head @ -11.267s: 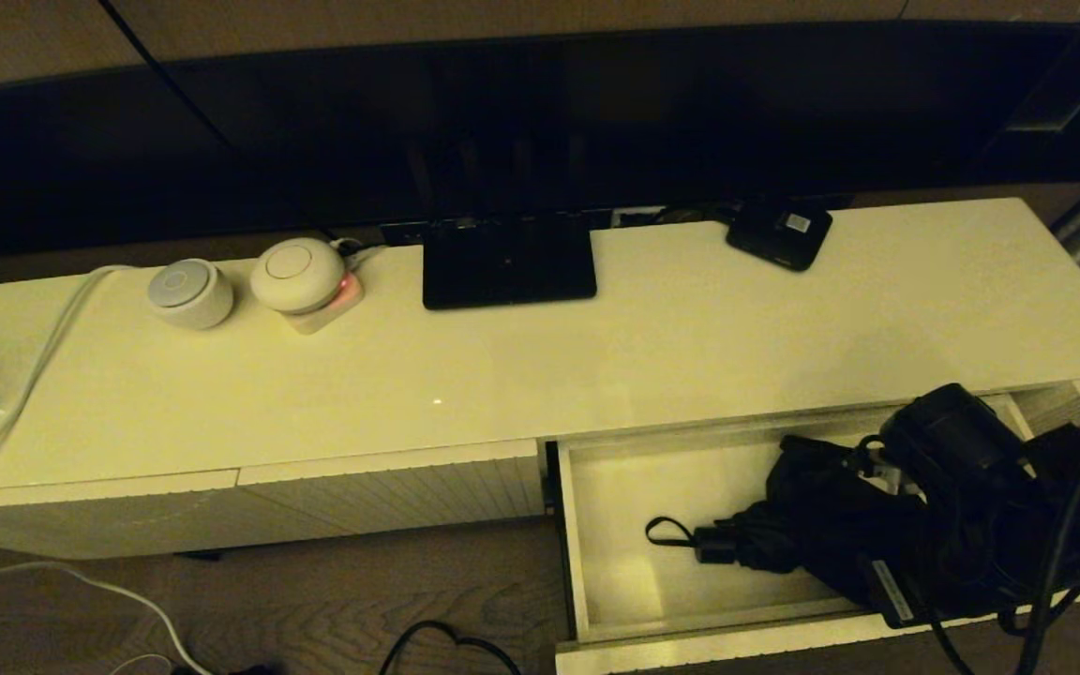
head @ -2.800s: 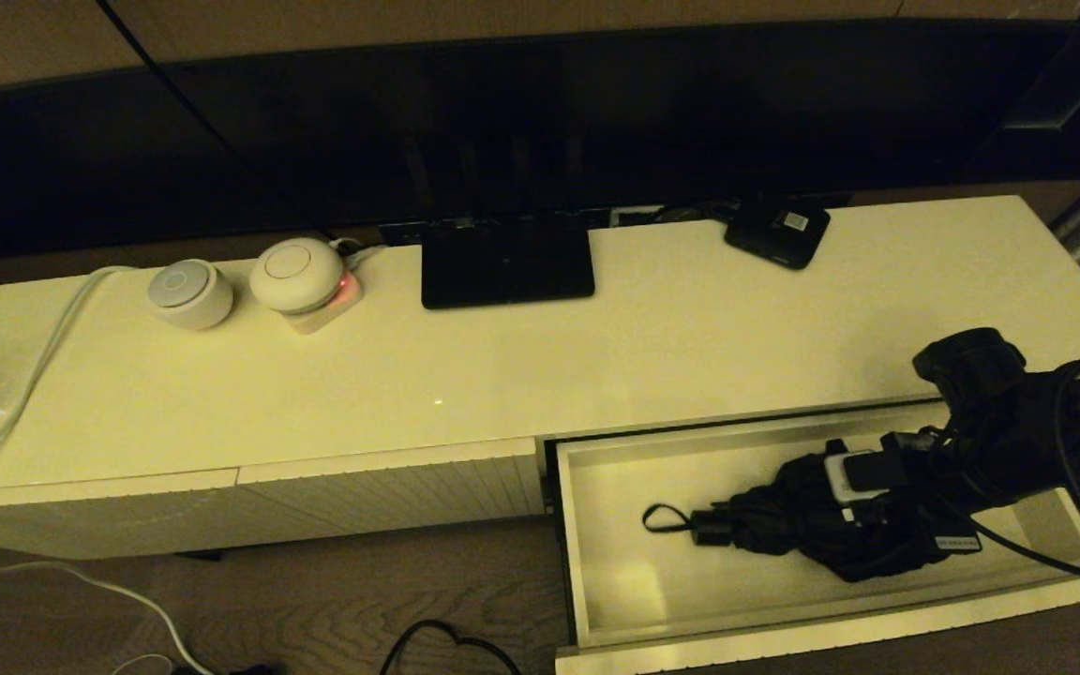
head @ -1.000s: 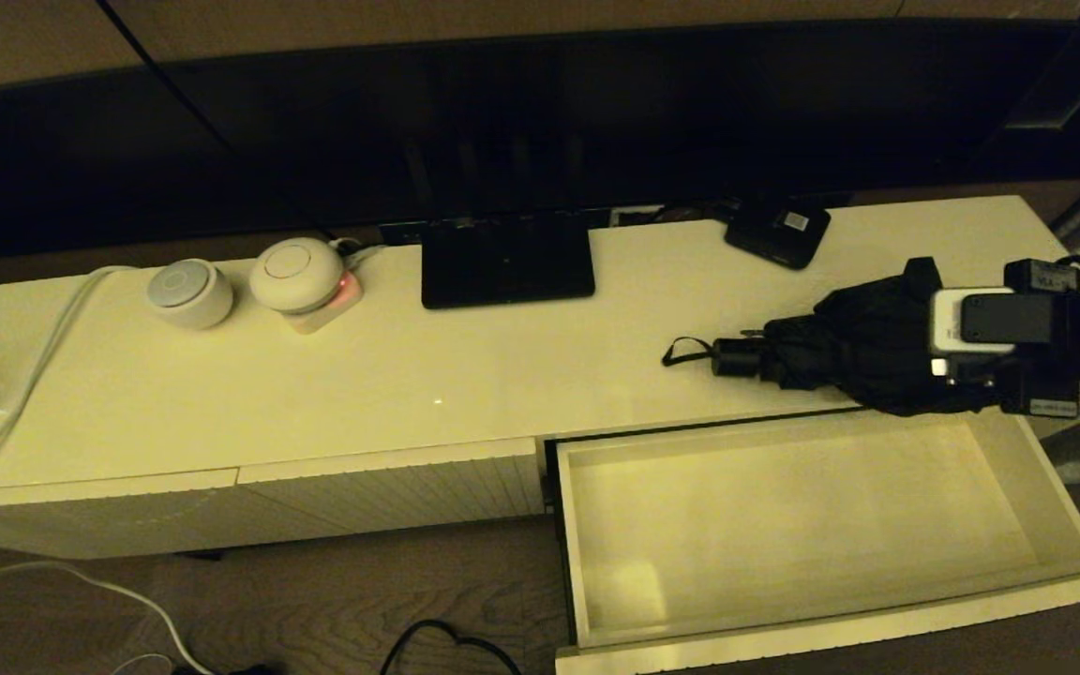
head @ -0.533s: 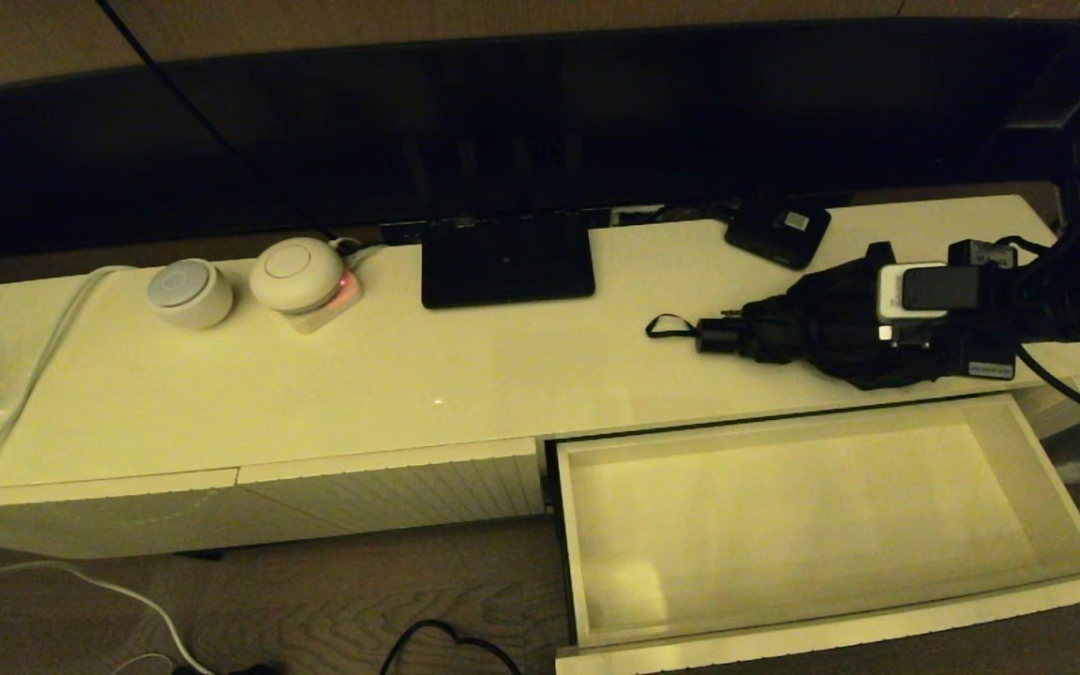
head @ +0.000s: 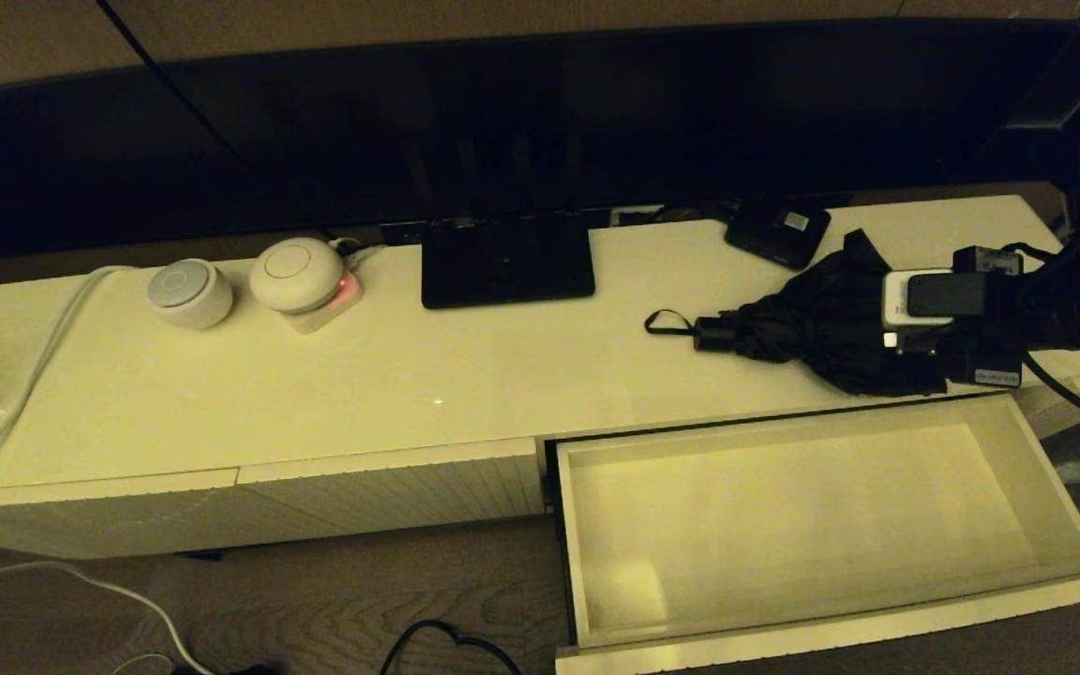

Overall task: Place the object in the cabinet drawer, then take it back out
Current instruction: Take the umbrella out of the drawer and put it on the table

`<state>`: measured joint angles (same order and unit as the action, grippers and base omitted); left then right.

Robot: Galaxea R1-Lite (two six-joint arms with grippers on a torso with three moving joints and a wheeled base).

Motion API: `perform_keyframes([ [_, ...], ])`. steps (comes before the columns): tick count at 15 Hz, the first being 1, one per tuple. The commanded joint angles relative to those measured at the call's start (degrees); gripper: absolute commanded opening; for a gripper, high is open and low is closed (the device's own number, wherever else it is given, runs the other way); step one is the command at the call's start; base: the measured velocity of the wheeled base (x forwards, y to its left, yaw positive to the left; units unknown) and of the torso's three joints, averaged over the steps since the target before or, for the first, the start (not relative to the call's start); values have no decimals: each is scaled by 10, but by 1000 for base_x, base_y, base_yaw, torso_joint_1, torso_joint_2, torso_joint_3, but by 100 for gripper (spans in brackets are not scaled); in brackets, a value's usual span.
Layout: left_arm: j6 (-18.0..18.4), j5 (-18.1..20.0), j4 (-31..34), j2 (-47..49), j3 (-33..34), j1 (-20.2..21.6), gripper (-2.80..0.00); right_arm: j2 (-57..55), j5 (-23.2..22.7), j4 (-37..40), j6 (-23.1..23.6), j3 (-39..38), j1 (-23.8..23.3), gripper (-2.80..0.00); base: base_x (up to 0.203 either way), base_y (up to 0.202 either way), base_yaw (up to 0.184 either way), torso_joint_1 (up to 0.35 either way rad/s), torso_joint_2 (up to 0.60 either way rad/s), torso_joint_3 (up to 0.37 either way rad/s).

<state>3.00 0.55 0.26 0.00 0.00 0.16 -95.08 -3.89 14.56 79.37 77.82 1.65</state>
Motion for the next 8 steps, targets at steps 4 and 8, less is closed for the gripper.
perform_keyframes([
  [4,1,0,0,0,2,0,-280,76,-6,11,27,-45,1,0,0,0,0,0,0,0],
  [8,0,0,0,0,2,0,-280,124,-7,13,33,-77,4,0,0,0,0,0,0,0],
])
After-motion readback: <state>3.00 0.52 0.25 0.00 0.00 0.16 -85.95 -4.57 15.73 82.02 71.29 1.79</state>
